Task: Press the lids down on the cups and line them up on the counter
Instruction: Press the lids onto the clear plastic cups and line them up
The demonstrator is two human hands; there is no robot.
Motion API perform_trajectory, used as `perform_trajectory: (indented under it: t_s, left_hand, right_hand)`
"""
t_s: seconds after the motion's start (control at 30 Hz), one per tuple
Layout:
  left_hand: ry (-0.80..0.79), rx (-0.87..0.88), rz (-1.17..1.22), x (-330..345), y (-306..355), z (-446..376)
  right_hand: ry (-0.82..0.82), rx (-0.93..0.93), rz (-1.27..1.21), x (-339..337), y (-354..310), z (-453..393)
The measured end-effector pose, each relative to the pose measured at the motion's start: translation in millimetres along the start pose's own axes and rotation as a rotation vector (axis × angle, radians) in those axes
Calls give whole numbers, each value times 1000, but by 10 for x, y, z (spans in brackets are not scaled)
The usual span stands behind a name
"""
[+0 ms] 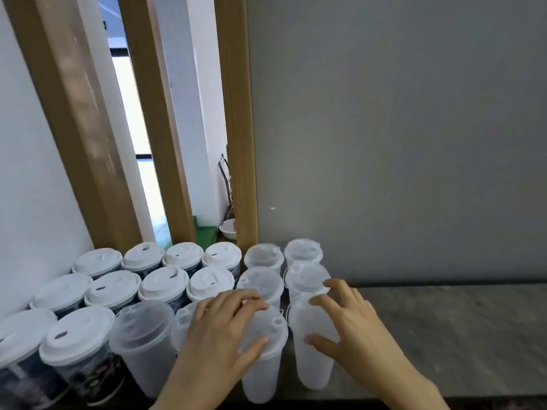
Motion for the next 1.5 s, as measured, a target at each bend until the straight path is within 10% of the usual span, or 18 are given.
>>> perform_trajectory:
  t_s: [0.83, 1.13, 1.5]
  left_hand:
    - [-19, 81, 101, 254, 57, 20]
    - [125, 131, 356, -1, 412, 124]
    - [-131, -127, 801, 915, 1057, -371]
  right_hand:
    - [265, 74, -629, -195, 385, 430]
    - [289, 16, -778, -380, 607, 528]
    - [252, -102, -1023, -547, 1208, 624]
Point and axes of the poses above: each hand's wrist, its own z-axis away from the middle knuckle, its own x-axis out of the palm, y = z × x, the point moved 10 cm from there along -z, towards the middle knuckle, and after that the axes turned 6 degrees about -y, right-handed, at the moved point
